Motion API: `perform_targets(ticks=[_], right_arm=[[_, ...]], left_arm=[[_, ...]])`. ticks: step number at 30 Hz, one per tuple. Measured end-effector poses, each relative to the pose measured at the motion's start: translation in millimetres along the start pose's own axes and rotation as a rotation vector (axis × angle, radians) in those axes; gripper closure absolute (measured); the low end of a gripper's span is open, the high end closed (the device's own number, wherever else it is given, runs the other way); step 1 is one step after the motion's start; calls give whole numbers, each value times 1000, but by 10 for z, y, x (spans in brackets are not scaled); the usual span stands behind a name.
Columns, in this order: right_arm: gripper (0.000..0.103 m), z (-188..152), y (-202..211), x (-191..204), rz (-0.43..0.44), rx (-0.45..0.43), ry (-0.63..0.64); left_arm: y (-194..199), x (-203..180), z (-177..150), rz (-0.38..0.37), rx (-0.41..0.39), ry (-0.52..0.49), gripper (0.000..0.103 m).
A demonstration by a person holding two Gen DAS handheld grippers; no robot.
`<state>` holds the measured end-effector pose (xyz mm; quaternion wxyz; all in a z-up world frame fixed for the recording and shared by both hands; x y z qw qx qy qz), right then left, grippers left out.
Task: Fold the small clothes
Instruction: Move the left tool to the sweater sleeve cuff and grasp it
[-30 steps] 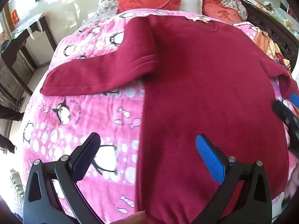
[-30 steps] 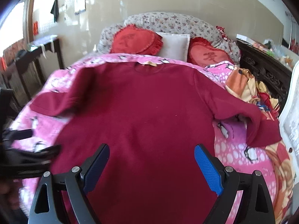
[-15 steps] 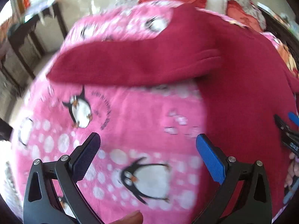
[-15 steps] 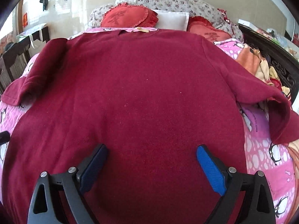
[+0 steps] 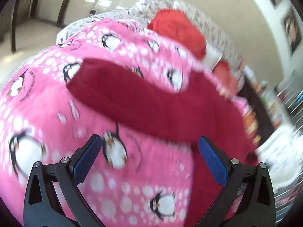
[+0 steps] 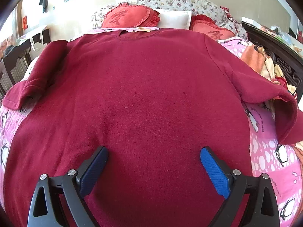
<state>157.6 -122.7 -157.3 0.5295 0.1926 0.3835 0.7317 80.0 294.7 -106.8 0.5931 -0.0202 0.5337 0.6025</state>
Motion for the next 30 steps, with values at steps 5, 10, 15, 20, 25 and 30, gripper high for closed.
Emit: perform_targets(ticks=[5,10,15,20,25,30], right_arm=[[6,7,-6,8,1,0,-1],[5,8,-8,9,1,0,-1],[5,8,-10,6,2,0,0],[5,8,-10,6,1,0,0],[5,10,-12,8,2,0,0],[5,10,-10,3,3,0,0]], left_arm=[[-182,279,337,-196,53,210,1],[-160,307,530,-156,20,280,1],[-55,429,718,-171,-94,340,1],[-175,169,685,-194,-44,179,8],[-210,341,808,-57,-122,169,30],[-321,457,736,58,-92,176,97]])
Point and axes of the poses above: each gripper's, at about its wrist camera, not at the fingertips, and y roughly against the way its jaws point, x to its left, z to its top, the point moved 6 cm from there along -y, roughly the way its jaws point, and after that the axes turned 7 degrees about y, right-handed, at the moved point
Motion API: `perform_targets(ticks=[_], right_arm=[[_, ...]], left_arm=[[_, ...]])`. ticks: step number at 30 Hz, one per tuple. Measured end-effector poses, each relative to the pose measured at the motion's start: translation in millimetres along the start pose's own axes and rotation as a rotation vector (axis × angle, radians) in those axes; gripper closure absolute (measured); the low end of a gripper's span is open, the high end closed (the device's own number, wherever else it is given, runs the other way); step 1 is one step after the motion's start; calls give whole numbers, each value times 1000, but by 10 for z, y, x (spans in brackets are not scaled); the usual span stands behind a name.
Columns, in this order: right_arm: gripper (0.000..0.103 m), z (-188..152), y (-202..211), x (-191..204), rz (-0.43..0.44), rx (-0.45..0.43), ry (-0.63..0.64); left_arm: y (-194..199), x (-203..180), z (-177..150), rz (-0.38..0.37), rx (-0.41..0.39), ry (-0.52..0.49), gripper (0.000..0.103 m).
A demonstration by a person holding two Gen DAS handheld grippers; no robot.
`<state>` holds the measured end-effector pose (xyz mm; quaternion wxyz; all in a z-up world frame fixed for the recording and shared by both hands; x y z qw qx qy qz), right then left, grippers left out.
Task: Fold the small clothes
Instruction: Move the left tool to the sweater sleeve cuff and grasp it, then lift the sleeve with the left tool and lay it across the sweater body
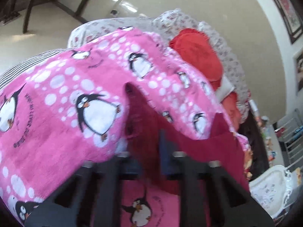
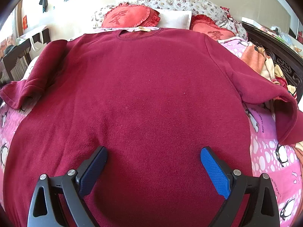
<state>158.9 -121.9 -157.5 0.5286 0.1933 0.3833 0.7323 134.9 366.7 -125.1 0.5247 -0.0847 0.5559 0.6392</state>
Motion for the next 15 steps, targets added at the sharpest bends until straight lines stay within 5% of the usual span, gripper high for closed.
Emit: perform_targets(ticks=[8,12,15], right_arm=[[5,0,-3,8,-3,-1,2],[5,-5,-5,1,-4,-1,3],[5,-4,-6,5,-7,-1,5]], left_arm=[[1079,-130,680,38,-325,-30,98],[1285,-177,773,47,-356,-79,98],[1199,-300,672,-8,-297,-97,98]])
Point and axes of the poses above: each gripper's, at about its wrist camera, not at the fingertips, and y roughly against the way its jaws point, x to its left, z to its top, the point moved 6 cm from there along -y, roughly the way its jaws point, and after that the axes turned 7 degrees about y, right-handed, at the moved point
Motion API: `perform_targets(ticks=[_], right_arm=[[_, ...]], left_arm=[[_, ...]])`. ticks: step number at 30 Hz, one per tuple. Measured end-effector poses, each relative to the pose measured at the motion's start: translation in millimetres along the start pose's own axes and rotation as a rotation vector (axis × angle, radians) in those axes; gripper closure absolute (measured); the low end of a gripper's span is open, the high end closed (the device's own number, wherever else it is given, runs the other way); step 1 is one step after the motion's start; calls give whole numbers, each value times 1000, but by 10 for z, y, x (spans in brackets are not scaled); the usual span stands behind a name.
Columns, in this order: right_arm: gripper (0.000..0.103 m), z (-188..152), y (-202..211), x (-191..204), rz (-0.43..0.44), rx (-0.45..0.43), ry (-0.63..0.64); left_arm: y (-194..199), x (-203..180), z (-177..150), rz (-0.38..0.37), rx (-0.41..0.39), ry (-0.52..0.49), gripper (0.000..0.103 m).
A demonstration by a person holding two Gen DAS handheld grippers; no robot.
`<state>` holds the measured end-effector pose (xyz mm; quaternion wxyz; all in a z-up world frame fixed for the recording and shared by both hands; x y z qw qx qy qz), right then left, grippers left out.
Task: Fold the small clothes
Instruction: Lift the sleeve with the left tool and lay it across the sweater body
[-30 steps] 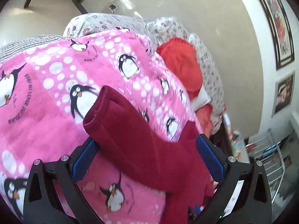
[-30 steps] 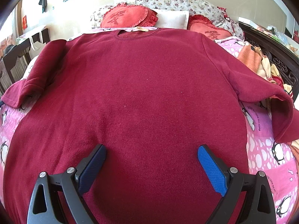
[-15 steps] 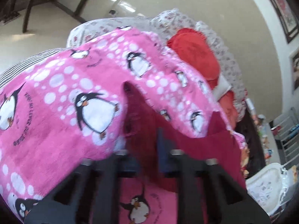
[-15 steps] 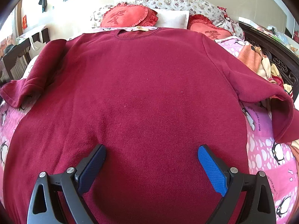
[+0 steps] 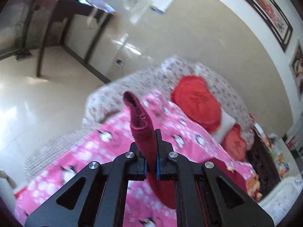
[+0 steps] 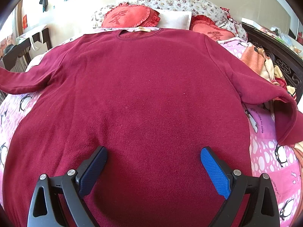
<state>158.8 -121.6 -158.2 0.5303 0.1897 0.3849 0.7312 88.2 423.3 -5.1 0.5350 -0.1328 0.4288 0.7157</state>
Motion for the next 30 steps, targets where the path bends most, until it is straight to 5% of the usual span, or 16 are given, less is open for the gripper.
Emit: perform_targets(ticks=[7,12,17,19,23,30], right_arm=[[6,8,73,-58,27,11,-33],[11,355,477,-152,159,-62,-85],[11,568,508,-130,265,-87,-108],[11,606,437,-71,302,-85,-122],[11,721,346,139,409,-105,-114],[11,789,-180,490,566,-49,-114]], left_arm=[[-442,-1124,-870,-198,197,-158,98],[-782,-1913,-1896,-339,400,-233,98],[-1211,-1938,-2812,-255,557,-270,97],[-1295,-1906,-3036,-211,604,-287,86],[-1095,-1928,-3090,-246,613,-321,52],[-651,-1509,-3191,-231,605,-395,49]])
Point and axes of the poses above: each gripper's, at about its wrist camera, not at the fingertips, and y roughly against the way its jaws point, x to its left, z to its top, the point moved 6 cm from there along -y, roughly the way its jaws point, and after that the axes turned 7 degrees about y, right-handed, at the moved point
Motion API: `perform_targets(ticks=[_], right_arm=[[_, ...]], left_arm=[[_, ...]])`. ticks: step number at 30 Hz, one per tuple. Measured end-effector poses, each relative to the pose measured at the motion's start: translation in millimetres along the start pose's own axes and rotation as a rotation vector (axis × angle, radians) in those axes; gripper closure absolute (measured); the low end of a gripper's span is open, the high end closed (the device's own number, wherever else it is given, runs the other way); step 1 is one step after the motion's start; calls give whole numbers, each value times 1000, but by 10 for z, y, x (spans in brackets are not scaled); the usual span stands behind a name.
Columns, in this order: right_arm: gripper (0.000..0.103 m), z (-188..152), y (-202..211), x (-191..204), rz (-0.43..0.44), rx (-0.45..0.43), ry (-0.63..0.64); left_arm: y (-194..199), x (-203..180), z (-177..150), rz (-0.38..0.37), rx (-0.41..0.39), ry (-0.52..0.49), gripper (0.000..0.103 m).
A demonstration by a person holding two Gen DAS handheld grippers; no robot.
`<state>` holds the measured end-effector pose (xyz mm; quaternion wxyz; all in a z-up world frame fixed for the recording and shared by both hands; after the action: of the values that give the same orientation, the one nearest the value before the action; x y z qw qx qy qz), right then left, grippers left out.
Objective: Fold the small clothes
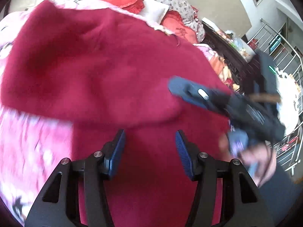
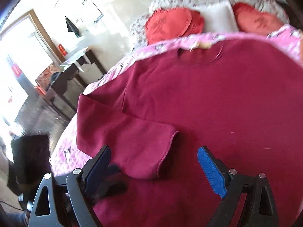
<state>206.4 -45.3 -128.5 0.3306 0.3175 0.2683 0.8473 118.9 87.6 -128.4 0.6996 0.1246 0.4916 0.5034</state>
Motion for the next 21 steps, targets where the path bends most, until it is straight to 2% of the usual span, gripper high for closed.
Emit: perform_targets(ticks=[2,4,6,7,9,12,13,14,16,18,21], right_arm=[[14,-29,-156,-68,-19,32,-3],[16,-6,-169,-26,25,2,12],[38,14,-220,26,129,18,-5],[55,14,-268,28,154,35,-11],[64,12,-348,-23,135,50,-28],[79,30,-362,-139,143,28,-128],[91,33,-342,-156,139,22,-136],[98,66,-295,-144,118,15,-114],[98,258,-90,-84,76,-35,-34],[98,506,211,-138,33,-107,-17],[98,760,606,-502,-104,-151,-45]], left_arm=[[30,45,-105,-11,-42,-11,49],[43,102,-104,-31,-64,17,49],[35,154,-86,-29,-69,32,49],[27,150,-81,-25,-70,29,49],[36,144,-96,-17,-72,21,49],[34,157,-98,-19,-72,23,49],[30,160,-94,-22,-72,26,49],[24,162,-90,-25,-73,28,49],[56,189,-127,-23,-72,28,49],[63,181,-140,-18,-73,25,49],[59,173,-143,-13,-73,21,49]])
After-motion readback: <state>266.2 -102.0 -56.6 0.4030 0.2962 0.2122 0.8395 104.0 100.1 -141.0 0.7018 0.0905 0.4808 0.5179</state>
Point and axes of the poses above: each gripper's, at about its wrist camera, not at the fingertips, and y roughly against the way its jaws point, x to its left, z to its top, the point moved 6 cm from there along -y, roughly the way its jaws point, and after that the axes turned 7 degrees about y, right-handed, at the moved point
